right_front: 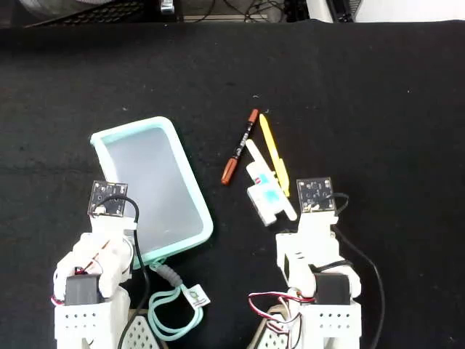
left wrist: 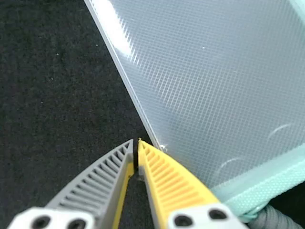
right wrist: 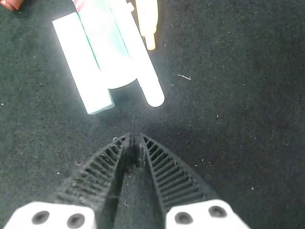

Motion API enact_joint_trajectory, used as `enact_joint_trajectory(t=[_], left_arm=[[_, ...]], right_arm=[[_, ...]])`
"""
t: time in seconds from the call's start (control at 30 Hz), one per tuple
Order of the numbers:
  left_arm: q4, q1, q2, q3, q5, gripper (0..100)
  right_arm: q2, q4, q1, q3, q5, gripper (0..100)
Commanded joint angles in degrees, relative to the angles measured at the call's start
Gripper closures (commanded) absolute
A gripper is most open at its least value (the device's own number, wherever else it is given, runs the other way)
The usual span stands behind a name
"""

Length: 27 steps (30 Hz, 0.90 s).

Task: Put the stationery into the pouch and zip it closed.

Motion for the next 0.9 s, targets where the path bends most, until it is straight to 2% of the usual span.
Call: enact_joint_trajectory(t=[0.0,0.13,0.33,0.43,0.5,0.57,0.7,0.77,0.87], left_arm=[[-0.9,-0.2,-0.1,0.9,0.4,97],[-0.9,-0.1,-0.1,0.9,0.4,97],[-0.9,0.2,-0.1,0.9,0.4,97],[-0.9,-1.6,-0.1,0.9,0.2,97],[-0.9,-6.6,-0.1,0.9,0.1,97],[-0.9,-15.1,-0.1,0.9,0.1,97],[-0.9,-30.1,-0.1,0.9,0.2,97],[-0.9,-34.0,-0.1,0.9,0.4,97],[-0.9,-34.7,-0.1,0.9,0.4,97]], right_arm=[[-4.3,0.2,-1.5,0.0,-0.7,97.6],[-4.3,0.2,-12.7,0.0,-0.7,97.6],[-4.7,0.2,-33.6,0.0,-0.7,97.4],[-4.8,0.2,-40.6,0.0,-0.7,97.4],[-4.8,-0.3,-43.7,0.0,-0.6,97.3],[-4.9,-1.4,-45.6,0.0,-0.6,97.3],[-4.9,-9.8,-48.5,0.0,-0.5,97.3],[-4.9,-15.8,-50.1,0.0,-0.5,97.3],[-4.4,-20.7,-52.0,0.0,-0.2,97.3]])
